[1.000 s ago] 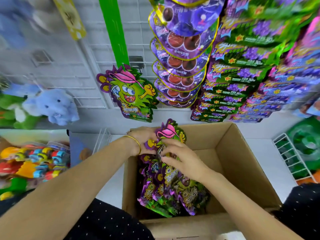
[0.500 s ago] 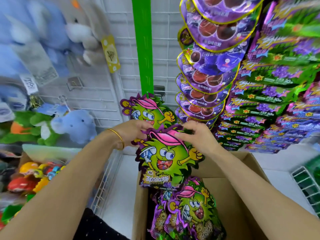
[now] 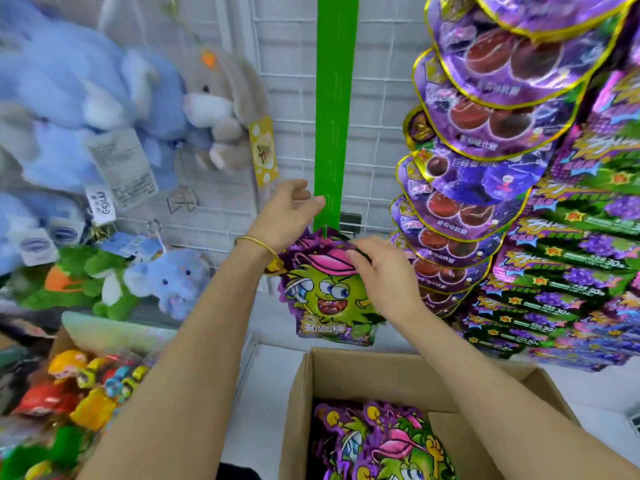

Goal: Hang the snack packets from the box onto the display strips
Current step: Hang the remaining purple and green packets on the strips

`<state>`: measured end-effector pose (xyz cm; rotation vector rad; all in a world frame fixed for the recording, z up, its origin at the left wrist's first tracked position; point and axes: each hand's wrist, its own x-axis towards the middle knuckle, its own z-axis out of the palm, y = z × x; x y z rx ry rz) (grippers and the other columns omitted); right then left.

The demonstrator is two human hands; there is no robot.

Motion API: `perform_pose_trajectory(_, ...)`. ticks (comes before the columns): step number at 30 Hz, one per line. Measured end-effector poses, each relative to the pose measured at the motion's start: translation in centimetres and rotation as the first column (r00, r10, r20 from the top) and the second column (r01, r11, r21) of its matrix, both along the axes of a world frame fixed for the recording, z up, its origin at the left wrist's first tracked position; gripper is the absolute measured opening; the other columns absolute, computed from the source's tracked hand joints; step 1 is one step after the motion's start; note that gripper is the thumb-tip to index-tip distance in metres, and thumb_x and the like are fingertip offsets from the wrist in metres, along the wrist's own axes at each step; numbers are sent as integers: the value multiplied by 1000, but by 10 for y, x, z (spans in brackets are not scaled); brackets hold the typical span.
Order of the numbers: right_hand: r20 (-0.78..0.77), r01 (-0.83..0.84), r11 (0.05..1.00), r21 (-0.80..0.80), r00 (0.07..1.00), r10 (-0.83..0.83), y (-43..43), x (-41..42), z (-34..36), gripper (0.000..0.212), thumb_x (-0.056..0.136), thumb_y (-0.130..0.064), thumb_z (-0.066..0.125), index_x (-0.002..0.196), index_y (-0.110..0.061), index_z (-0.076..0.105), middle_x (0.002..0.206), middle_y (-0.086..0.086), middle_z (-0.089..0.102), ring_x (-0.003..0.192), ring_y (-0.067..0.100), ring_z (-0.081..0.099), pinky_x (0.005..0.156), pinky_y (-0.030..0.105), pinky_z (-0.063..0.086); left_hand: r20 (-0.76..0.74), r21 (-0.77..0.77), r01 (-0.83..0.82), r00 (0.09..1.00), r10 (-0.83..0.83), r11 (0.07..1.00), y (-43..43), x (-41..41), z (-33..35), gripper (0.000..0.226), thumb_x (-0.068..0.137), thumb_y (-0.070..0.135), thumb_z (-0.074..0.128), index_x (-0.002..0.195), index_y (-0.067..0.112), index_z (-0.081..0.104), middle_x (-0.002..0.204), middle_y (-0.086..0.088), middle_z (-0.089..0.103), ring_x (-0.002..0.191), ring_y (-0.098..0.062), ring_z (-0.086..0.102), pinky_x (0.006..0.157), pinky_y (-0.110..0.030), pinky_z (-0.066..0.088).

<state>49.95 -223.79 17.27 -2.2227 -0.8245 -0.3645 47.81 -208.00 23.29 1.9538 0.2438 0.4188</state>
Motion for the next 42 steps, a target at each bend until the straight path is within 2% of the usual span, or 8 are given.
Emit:
perform_pose_trajectory(3,16,6,997,-77,1000,-5,13,3,8,22,95,-19,45,103,-7,62,94,12,56,89,31,55,75,46,46,66,-10,-27,997,27,1000,-6,7,2,37,92,18,52,125,0,47,102,-6,55,93,-7,56,80,-24,47)
perform_pose_trajectory(5,33,32,995,-91,999,-29,19,3,15,21,95,-18,44,103,-6,60,96,14,54,91,35,55,75,46,46,98,16,-19,995,18,1000,-8,11,5,15,92,18,52,94,5,59,72,0,50,58,8,47,57,-15,38)
perform_pose_trajectory(9,97,139,985,-99,987,-130,25,4,30,20,95,-20,46,102,-8,58,101,15,55,93,36,54,75,43,44,61,152,-32,998,23,988,-7,12,7,47,92,27,53,51,18,32,51,0,25,47,-11,25,50,-30,19)
perform_pose_trajectory(23,280,283,928,-243,936,-212,36,2,57,14,96,-14,47,108,-8,46,113,12,48,89,39,60,62,39,38,-70,-28,-68,995,66,997,-8,1,18,36,84,44,58,70,12,55,69,-6,48,63,-16,43,59,-23,32)
perform_pose_trajectory(30,383,355,911,-210,887,-258,40,-2,56,19,83,-4,62,99,-8,52,100,12,55,66,38,63,47,33,28,-84,-54,-38,996,33,998,-6,-1,20,34,85,46,55,80,13,61,77,-5,56,70,-16,50,65,-24,37)
perform_pose_trajectory(34,325,330,913,-239,913,-245,39,-1,56,16,90,-7,54,105,-7,48,109,13,51,81,40,62,55,37,31,-85,-76,-57,995,50,996,-7,-2,20,29,87,46,53,80,19,61,75,1,53,73,-14,48,62,-19,34)
perform_pose_trajectory(38,218,281,929,-239,948,-231,35,-3,50,21,98,-24,42,108,-6,47,114,13,48,93,40,57,63,39,33,-125,-79,-64,991,53,995,-3,-2,17,50,85,51,54,116,12,62,100,-1,53,94,-16,49,82,-22,32)
perform_pose_trajectory(42,117,226,941,-250,972,-203,33,0,43,24,97,-27,43,107,-6,47,115,13,46,95,39,57,69,42,41,-108,-31,18,994,-21,999,-1,-8,12,32,88,36,56,108,13,64,91,8,60,87,-7,55,82,-18,36)
